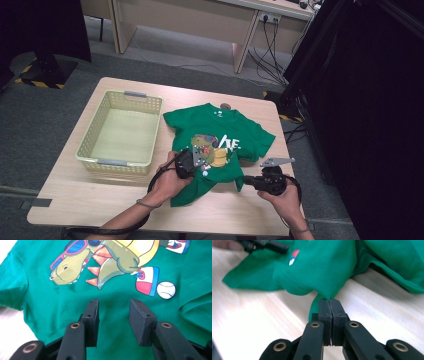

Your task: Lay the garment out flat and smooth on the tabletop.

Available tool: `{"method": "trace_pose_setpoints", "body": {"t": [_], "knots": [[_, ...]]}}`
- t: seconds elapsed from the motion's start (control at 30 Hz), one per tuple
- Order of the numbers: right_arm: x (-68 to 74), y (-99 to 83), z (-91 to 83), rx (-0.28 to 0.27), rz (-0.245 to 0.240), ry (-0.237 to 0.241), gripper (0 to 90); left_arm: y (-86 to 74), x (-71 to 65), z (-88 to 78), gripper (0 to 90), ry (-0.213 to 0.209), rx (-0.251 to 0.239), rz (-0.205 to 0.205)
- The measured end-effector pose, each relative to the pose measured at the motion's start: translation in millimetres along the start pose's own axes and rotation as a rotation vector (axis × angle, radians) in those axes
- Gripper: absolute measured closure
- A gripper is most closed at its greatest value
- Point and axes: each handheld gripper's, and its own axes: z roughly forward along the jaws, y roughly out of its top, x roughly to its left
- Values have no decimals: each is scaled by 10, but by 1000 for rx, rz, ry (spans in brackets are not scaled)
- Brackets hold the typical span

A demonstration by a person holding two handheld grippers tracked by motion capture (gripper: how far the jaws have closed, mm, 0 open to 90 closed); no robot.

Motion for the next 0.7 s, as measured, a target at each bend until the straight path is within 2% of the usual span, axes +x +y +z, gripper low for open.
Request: {"method": "trace_pose_setpoints", "body": {"t": [0.27,0.43,0.7], "knots": [[16,-177,-171,60,-41,11,887,-9,12,-6,579,10,4,3],[2,-227,-217,55,-38,17,886,-21,13,-19,569,19,6,12],[20,-271,-193,54,-33,29,886,-39,31,-31,556,25,11,13]]}}
